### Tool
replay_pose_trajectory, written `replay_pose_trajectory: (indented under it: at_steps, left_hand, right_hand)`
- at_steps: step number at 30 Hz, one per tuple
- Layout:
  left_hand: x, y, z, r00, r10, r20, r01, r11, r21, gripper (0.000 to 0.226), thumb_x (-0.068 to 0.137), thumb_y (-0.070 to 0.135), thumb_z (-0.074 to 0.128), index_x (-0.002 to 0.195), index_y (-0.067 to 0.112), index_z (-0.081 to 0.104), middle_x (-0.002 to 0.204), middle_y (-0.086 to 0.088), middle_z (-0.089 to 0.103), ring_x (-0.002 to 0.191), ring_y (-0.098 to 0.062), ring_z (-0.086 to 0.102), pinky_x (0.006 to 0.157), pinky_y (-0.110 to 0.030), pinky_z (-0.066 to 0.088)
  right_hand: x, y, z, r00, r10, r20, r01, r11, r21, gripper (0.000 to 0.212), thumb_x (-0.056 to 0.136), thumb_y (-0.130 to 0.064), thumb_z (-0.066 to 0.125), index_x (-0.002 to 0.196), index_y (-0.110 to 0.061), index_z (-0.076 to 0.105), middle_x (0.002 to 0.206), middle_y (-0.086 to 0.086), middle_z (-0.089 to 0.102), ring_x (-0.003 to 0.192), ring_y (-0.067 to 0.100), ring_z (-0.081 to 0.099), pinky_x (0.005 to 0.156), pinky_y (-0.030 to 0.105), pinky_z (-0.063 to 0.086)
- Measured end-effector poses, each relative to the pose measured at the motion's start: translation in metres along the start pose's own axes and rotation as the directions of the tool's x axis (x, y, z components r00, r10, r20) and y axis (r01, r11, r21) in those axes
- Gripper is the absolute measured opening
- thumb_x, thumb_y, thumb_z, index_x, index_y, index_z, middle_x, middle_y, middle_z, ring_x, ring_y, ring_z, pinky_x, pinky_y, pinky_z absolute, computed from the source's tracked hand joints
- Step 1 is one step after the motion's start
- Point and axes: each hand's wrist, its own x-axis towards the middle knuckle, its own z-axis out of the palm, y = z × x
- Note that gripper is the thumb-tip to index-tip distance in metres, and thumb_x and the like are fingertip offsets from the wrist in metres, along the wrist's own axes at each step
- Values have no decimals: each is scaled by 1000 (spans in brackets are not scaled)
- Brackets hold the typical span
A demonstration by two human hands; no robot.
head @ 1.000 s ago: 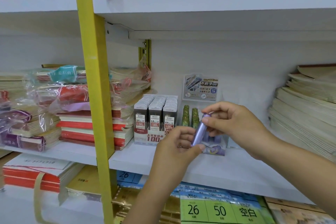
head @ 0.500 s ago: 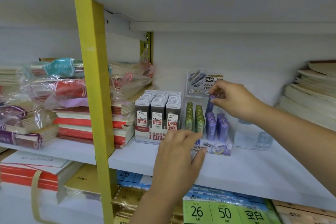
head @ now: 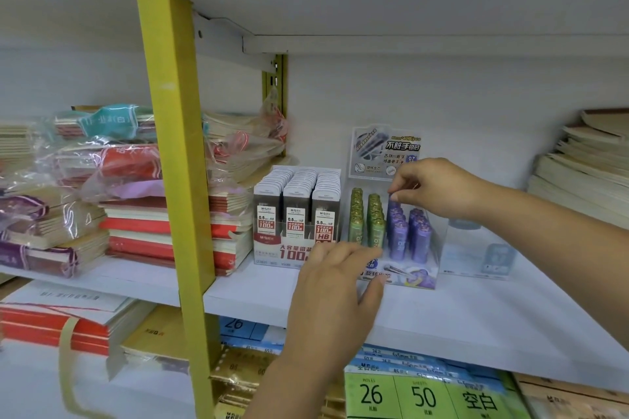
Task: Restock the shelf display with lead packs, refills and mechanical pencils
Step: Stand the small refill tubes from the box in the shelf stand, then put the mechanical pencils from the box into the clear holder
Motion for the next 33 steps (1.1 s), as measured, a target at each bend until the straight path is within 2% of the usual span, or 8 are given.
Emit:
replay_pose_trajectory:
  at_steps: [5,10,16,20,23,27,30,33]
  left_hand:
    - [0,-2,1,1000,-7,-6,7,1000,-20,35,96,36,60,131,37,61,123,21,59,112,6,30,94,-6,21]
    - [-4,3,-2,999,-31,-33,29,998,-59,36,97,31,60,133,34,60,123,20,59,113,9,33,94,-2,21]
    - [-48,20,-15,977,-22,-213,2,995,-95,29,93,28,51,116,24,67,105,16,62,104,-3,49,92,-8,33]
    - [-102,20,-10,1000,-4,-24,1,994,-110,28,92,29,51,116,23,63,92,14,59,84,-5,50,75,-20,43]
    - [-161,8,6,967,-107,229,134,985,-107,32,92,29,53,123,27,60,100,17,56,85,0,51,73,-19,45]
    - [-256,-28,37,768,-348,538,379,924,56,42,97,28,59,138,26,49,129,6,53,99,-8,57,85,-30,50]
    - [-323,-50,60,530,-550,646,587,787,189,50,99,31,56,146,19,41,145,-3,45,114,-16,58,97,-29,44]
    - [-373,-61,80,291,-633,717,714,643,278,59,101,39,52,152,18,31,152,-4,39,125,-19,54,105,-33,42]
  right_hand:
    - [0,5,4,998,-50,39,57,983,-174,11,90,-27,64,96,-24,73,99,-4,62,102,14,47,89,32,40]
    - [-13,-3,-1,997,-82,9,82,975,-205,29,99,-23,49,123,-18,65,124,3,62,123,21,43,105,31,32]
    - [-100,-30,1,880,-50,-472,182,954,238,28,96,-12,51,110,-31,67,107,-15,65,103,3,55,85,11,38]
    - [-183,-42,39,938,16,-348,191,811,552,30,94,-11,56,98,-39,67,95,-17,70,89,5,64,77,16,49]
    - [-234,-40,98,988,117,-96,-13,697,717,31,92,-6,59,94,-36,68,93,-11,72,89,16,66,80,28,52]
    - [-287,-24,200,921,279,274,-388,574,721,33,93,-4,56,92,-36,64,99,-7,69,87,12,65,76,24,52]
    - [-322,-7,276,808,317,497,-588,493,641,31,94,-4,56,95,-34,62,106,6,65,90,18,64,81,31,53]
    - [-348,8,340,665,308,680,-726,482,491,24,94,-14,58,102,-37,60,109,-1,64,103,16,62,95,39,51]
